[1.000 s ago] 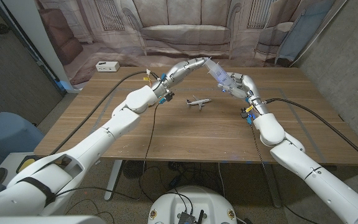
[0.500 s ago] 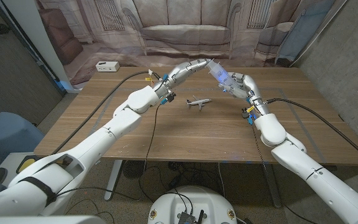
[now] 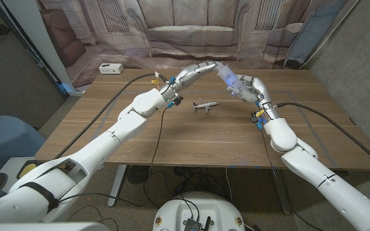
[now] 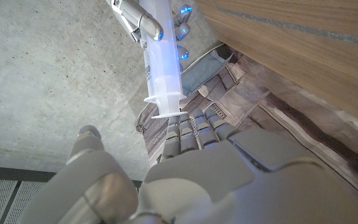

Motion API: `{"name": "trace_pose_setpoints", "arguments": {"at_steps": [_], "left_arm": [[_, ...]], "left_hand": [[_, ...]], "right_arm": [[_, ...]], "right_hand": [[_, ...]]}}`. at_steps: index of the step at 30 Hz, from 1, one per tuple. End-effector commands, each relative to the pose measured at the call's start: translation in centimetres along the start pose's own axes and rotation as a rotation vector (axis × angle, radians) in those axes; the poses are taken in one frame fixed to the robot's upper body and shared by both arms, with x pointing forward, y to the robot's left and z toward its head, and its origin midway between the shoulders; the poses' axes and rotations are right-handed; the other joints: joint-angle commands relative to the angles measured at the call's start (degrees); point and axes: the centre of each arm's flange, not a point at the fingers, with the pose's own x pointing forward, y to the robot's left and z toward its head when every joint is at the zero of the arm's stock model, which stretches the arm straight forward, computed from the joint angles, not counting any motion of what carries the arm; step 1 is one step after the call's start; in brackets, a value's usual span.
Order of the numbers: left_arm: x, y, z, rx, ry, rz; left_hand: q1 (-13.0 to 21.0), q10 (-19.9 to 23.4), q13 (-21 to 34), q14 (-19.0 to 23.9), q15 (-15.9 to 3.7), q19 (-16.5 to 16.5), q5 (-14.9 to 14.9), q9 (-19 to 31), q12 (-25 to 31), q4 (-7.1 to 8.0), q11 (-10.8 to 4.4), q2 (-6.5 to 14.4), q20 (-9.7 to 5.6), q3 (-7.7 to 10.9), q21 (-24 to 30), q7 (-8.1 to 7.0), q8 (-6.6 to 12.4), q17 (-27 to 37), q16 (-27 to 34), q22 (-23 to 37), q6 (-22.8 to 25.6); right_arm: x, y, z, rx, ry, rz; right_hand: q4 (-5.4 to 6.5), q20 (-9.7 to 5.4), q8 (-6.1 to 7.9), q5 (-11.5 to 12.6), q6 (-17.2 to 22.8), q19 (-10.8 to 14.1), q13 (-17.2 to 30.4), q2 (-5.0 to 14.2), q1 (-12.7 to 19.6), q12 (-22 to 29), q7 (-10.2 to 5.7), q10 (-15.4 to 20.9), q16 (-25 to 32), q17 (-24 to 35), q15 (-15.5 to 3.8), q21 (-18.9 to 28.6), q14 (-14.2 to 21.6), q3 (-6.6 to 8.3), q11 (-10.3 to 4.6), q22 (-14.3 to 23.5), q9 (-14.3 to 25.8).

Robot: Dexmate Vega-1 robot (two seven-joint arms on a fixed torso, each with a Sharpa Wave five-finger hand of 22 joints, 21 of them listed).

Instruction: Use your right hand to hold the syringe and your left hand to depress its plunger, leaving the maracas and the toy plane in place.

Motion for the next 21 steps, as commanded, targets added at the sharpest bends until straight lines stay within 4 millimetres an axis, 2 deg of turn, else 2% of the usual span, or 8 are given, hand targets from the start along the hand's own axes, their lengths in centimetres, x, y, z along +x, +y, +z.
{"name": "trace_pose_setpoints", "arguments": {"at_steps": [1, 15, 21], "left_arm": [[-0.32, -0.31, 0.2, -0.001, 0.001, -0.003], [-0.6, 0.18, 0.38, 0.007, -0.008, 0.022], [-0.72, 0.4, 0.48, 0.007, -0.019, 0.043]], "left_hand": [[0.48, -0.24, 0.22, -0.22, -0.09, -0.09, -0.01, 0.21, 0.24, 0.05, -0.2, 0.16, 0.09, -0.01, -0.25, -0.01, 0.13, 0.12, -0.03, 0.18, 0.4], [0.47, -0.52, 0.22, -0.46, -0.33, -0.63, 0.0, 0.21, 0.13, 0.09, -0.91, 0.2, 1.25, -0.04, -0.43, -0.82, 0.07, 0.14, -0.1, 0.19, 0.3], [0.49, -0.64, 0.22, -0.44, -0.36, -0.45, 0.0, 0.21, 0.09, 0.08, -0.93, 0.22, 1.14, -0.04, -0.35, -1.02, -0.01, 0.14, -0.08, 0.2, 0.08]], "right_arm": [[-0.18, 0.21, 0.06, 0.013, -0.006, -0.004], [-0.22, 0.26, 0.02, 0.019, -0.004, -0.013], [-0.28, 0.23, -0.16, 0.026, 0.003, -0.012]], "right_hand": [[10.85, -2.72, 0.33, 0.37, 0.6, -0.31, 0.26, 10.01, -5.74, 0.34, -0.23, 1.43, 0.04, 0.31, -2.69, 0.47, 0.6, 11.39, 0.87, 0.03, 0.23], [10.71, -2.66, 0.34, 0.35, 0.72, -0.36, 0.18, 9.97, -5.77, 0.37, -0.2, 1.6, 0.08, 0.38, -2.53, 0.99, 0.81, 11.48, 0.51, -0.01, 0.23], [10.65, -2.62, 0.33, 0.34, 0.74, -0.31, 0.14, 9.97, -5.8, 0.41, -0.23, 1.75, 0.09, 0.4, -2.52, 1.32, 0.91, 11.54, 0.89, -0.03, 0.23]]}}
